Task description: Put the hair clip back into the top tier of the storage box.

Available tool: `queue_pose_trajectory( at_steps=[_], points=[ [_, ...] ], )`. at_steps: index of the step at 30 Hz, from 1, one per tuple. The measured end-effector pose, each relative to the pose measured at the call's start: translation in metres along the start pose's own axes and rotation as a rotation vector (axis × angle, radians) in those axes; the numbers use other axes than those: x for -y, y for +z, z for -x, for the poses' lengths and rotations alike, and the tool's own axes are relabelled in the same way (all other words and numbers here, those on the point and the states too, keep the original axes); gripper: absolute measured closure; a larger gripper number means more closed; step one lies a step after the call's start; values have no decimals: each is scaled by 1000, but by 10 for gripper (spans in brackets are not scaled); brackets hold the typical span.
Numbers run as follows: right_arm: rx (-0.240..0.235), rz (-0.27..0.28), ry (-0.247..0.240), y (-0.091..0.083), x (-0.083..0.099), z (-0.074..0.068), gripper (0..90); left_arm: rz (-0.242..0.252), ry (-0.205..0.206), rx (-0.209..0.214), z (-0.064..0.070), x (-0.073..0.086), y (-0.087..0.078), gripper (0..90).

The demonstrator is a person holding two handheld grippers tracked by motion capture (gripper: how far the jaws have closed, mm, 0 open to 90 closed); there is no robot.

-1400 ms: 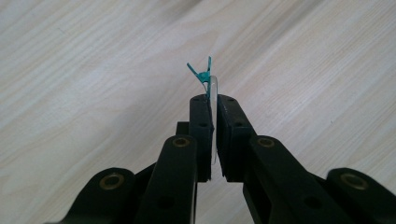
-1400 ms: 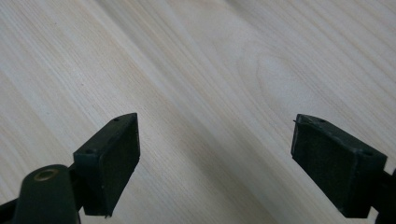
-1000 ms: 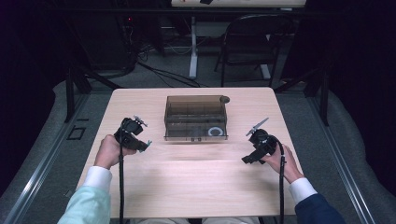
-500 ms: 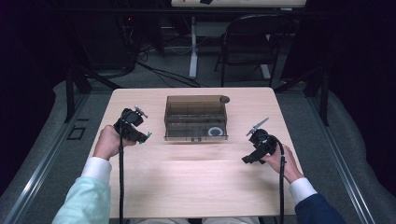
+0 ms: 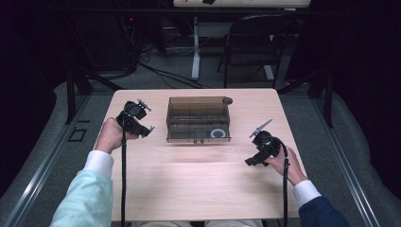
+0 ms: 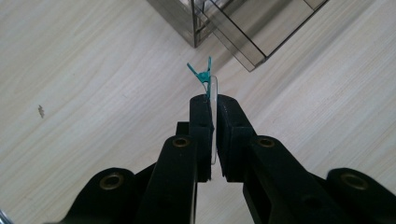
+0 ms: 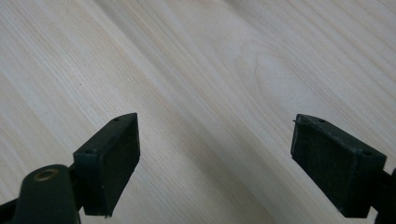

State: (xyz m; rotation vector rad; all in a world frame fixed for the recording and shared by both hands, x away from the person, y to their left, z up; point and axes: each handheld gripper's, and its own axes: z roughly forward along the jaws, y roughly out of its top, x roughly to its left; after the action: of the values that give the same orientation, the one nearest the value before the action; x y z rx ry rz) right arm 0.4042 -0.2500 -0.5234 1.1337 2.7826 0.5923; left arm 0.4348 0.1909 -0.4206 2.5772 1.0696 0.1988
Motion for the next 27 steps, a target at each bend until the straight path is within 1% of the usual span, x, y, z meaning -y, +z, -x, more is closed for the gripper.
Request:
queue_pose_trajectory(
  at_steps=[3,7,8,9,11,14,16,17,18,23,27],
  points=[
    [-1,0,0,0,0,0,154,7,6,-6,1,-5,-2,854],
    [3,1,0,0,0,0,154,4,18,-2,2,-12,-2,854],
    [4,-7,-7,0,0,0,154,4,17,-3,2,-14,-2,855],
    [5,-4,-5,0,0,0,154,10,19,-4,2,-15,-2,854],
    [0,-4,-4,0,0,0,154,6,24,-3,3,-19,-2,854],
    [3,-3,-4,0,0,0,154,22,30,-2,5,-24,-3,854],
    [5,-4,-5,0,0,0,154,26,37,-8,6,-29,-5,854],
    [5,-5,-5,0,0,0,154,27,41,-1,6,-32,-5,855],
    [4,-4,-6,0,0,0,154,27,48,-4,7,-34,-5,854],
    [5,-5,-6,0,0,0,154,29,61,6,12,-45,-2,855],
    [3,-7,-9,0,0,0,154,29,73,16,16,-53,3,855]
  ],
)
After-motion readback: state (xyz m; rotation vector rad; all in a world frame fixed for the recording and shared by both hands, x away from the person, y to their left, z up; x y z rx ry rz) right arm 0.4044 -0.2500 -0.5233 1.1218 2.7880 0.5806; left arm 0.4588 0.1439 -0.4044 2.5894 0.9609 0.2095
